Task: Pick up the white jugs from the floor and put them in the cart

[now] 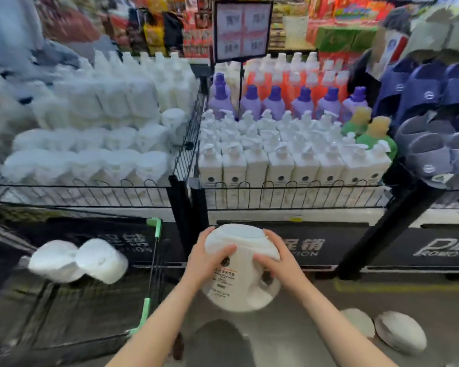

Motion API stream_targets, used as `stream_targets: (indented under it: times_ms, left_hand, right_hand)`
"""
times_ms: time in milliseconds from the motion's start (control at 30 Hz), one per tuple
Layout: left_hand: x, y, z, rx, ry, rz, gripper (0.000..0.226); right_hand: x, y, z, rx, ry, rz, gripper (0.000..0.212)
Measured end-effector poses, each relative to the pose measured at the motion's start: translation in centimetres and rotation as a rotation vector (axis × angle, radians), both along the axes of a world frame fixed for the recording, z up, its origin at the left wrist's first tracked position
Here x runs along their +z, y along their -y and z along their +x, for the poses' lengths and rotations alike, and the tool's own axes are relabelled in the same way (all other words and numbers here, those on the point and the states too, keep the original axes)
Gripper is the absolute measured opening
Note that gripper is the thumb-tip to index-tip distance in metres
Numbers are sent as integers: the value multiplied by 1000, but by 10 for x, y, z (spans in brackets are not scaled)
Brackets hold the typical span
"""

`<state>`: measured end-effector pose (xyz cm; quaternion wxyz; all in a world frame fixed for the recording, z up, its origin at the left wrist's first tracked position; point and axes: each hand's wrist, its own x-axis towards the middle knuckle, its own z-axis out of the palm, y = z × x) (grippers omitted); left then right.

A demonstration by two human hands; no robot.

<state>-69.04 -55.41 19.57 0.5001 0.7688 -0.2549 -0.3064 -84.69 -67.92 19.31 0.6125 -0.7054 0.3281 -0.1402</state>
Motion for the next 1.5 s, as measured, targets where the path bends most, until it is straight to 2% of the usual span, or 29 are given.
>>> stream_targets:
  times_ms: [467, 600, 767, 900, 1033, 1100, 1267, 1400, 1500]
  left_hand:
    - [0, -87, 173, 270, 40, -70, 81]
    - [-8, -102, 219, 307, 4, -60, 75]
    - [-6, -115, 280, 230, 1, -80, 74]
    - [-16, -134, 331, 57, -3, -40, 45]
    - [-28, -149, 367, -103, 20, -3, 62]
    - [-44, -154, 381, -154, 41, 19, 63]
    - [-80, -153, 391, -223, -22, 59, 73]
    - [-115, -142, 402, -281, -83, 82, 48]
    - [-146, -130, 411, -350, -75, 98, 50]
  right_hand:
    - [5, -61, 202, 204, 72, 73, 57]
    - [5, -77, 247, 231, 50, 66, 68]
    - [0, -104, 301, 168, 46, 55, 84]
    - [-12, -140, 335, 48, 30, 80, 84]
    - [-20, -182, 354, -51, -31, 39, 91]
    - [-28, -200, 359, -92, -65, 47, 96]
    - [-68, -225, 361, -266, -69, 108, 82]
    - [-108, -238, 369, -385, -81, 100, 85]
    - [-139, -245, 377, -462, -75, 123, 85]
